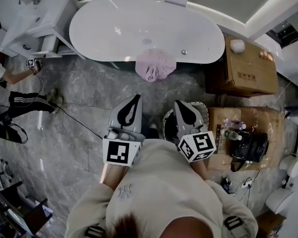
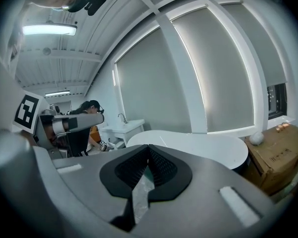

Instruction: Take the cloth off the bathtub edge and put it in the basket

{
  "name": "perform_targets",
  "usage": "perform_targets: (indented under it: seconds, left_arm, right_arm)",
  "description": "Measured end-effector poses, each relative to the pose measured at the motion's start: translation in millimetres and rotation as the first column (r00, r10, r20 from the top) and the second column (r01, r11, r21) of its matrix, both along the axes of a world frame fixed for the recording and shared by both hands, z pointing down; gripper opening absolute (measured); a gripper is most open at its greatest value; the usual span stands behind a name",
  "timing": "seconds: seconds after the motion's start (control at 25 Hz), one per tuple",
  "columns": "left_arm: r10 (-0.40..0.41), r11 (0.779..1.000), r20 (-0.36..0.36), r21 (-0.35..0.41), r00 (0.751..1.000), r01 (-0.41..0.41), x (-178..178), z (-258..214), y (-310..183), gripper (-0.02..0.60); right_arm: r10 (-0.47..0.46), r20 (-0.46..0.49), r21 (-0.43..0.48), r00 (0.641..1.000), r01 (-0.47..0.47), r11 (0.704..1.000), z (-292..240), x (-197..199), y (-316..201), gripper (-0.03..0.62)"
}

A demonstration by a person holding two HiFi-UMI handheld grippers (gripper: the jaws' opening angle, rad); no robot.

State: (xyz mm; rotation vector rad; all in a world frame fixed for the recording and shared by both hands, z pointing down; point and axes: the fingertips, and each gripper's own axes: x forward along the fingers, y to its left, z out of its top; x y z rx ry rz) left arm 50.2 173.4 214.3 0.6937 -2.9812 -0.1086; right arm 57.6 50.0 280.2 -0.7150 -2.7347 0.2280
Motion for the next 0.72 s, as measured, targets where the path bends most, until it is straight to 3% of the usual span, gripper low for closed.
perform_targets:
  seconds: [0.28,0.4,0.56,0.72]
  left_arm:
    - [0.034,0.999,-0.011,-0.026,0.999,-0.034,-41.7,10.4,10.4,0.049]
    - [0.049,0.999,-0.012,0.005,0.999,-0.049,-67.7,3.3,14.3,0.049]
    - [0.083,0.996,0.002,-0.031,0.997,-0.082,-100.8,2.5,28.7,0.049]
    - [0.104,0.995,0.012,-0.007,0.994,-0.104,-130.3,-5.4,40.1,0.049]
  right_arm:
    - [0.024,-0.013,-0.002,1.000,-0.024,1.000,0.5,-37.8,6.6,0.000]
    - [0.043,-0.003,-0.001,0.999,-0.043,0.999,-5.6,-62.8,10.6,0.000]
    - [0.074,0.012,-0.004,0.997,-0.074,0.997,-14.1,-96.8,19.5,0.000]
    - [0.103,0.022,-0.002,0.994,-0.103,0.995,-19.6,-122.7,28.8,0.000]
